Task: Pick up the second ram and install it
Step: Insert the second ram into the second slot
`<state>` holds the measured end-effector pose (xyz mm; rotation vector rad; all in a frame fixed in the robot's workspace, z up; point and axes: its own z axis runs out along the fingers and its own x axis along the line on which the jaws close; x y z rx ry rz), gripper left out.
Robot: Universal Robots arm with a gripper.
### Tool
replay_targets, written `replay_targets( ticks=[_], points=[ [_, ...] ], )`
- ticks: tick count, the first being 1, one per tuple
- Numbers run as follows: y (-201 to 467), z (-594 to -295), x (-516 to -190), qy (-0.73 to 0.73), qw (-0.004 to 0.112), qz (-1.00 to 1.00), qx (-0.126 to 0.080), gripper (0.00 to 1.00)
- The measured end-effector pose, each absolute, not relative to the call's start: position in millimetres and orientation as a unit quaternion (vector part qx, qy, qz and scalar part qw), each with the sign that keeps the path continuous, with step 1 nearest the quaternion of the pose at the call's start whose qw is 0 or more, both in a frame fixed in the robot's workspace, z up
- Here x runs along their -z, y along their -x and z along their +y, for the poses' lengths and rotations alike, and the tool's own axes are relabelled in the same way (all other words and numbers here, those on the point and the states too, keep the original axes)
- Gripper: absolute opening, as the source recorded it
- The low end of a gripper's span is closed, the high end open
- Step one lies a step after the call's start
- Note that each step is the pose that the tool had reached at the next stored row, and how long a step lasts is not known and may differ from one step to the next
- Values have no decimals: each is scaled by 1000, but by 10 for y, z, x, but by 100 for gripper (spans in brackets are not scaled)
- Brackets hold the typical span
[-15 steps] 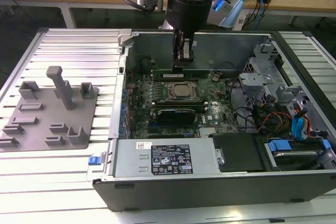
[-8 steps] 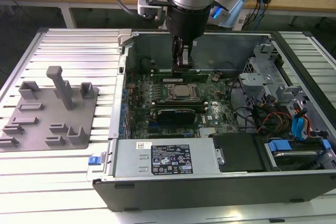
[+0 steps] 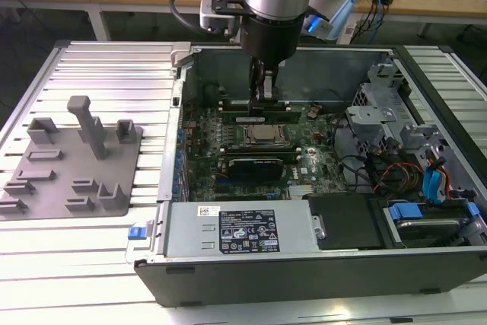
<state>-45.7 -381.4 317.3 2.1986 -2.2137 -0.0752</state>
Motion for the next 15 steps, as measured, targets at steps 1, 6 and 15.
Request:
replay_targets(
  ticks=[1, 6, 15],
  points=[
    [457, -3814, -3173, -704, 10, -709, 24, 9],
    [457, -3814, -3171, -704, 10, -709, 24, 9],
    [457, -3814, -3101, -704, 10, -709, 24, 9]
  ],
)
